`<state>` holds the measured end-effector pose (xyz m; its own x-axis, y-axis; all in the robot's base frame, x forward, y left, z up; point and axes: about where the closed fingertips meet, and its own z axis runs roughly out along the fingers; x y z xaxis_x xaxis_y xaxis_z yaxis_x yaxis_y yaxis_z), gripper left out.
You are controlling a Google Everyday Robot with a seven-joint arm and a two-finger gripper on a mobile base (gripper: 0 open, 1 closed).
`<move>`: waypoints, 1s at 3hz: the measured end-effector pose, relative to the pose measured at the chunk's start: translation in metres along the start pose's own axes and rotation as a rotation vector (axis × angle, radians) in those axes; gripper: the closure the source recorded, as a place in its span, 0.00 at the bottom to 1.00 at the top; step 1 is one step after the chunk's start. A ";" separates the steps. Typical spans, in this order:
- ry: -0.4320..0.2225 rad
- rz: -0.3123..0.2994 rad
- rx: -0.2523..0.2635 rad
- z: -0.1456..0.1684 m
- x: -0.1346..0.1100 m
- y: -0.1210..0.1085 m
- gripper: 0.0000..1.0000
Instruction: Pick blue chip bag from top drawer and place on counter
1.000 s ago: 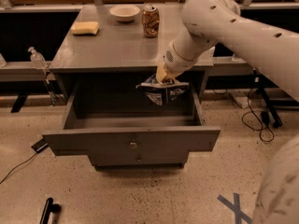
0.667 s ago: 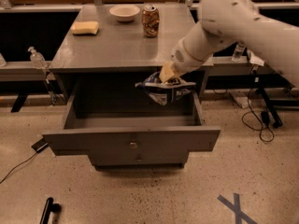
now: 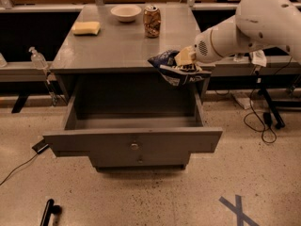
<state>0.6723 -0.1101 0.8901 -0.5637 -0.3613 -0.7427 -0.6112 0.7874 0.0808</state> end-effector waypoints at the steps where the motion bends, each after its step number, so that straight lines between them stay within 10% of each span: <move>1: -0.053 -0.078 0.035 0.026 -0.033 -0.020 1.00; 3: -0.141 -0.159 0.045 0.052 -0.089 -0.044 1.00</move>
Offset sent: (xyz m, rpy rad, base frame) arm 0.1223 0.0260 0.0230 -0.0154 -0.2244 0.0641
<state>0.7781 -0.0861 0.9180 -0.3773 -0.4120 -0.8294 -0.6588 0.7488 -0.0723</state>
